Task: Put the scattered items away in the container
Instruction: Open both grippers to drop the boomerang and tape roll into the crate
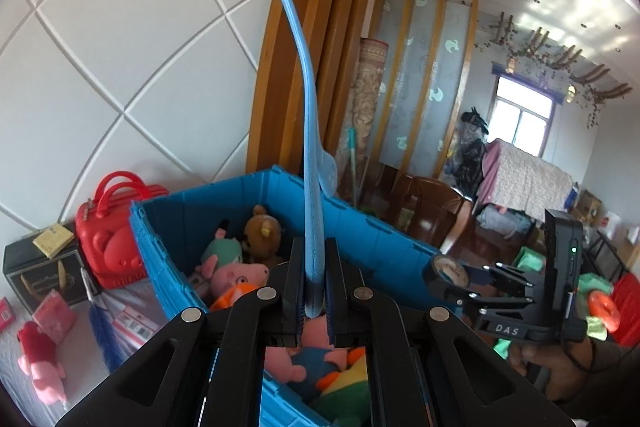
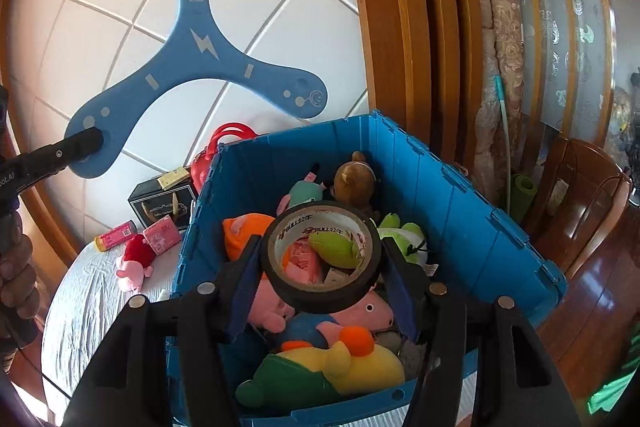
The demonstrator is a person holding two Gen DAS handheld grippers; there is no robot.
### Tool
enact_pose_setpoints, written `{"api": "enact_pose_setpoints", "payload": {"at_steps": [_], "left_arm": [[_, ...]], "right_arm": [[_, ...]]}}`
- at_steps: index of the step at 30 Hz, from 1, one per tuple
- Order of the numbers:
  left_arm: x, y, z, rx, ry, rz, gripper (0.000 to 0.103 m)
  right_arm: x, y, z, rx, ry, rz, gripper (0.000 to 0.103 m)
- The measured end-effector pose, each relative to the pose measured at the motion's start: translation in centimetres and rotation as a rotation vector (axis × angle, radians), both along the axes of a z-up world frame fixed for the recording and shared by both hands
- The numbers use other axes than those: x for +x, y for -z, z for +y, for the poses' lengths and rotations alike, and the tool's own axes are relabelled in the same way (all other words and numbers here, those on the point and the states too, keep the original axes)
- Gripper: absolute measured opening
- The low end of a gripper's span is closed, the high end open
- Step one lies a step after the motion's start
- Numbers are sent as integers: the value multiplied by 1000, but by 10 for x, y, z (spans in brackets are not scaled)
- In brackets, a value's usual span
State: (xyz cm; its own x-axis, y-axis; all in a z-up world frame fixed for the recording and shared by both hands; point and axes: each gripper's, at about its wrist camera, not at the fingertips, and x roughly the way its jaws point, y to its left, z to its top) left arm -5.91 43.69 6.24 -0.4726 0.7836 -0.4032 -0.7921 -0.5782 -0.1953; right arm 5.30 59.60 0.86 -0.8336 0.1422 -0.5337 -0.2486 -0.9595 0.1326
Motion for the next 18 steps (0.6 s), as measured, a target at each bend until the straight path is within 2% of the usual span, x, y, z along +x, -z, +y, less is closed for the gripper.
{"api": "enact_pose_setpoints", "payload": {"at_steps": [18], "left_arm": [[-22,15,58,-9,75,-34,7]], "right_arm": [[3,13,29,-15,74,-36,57]]}}
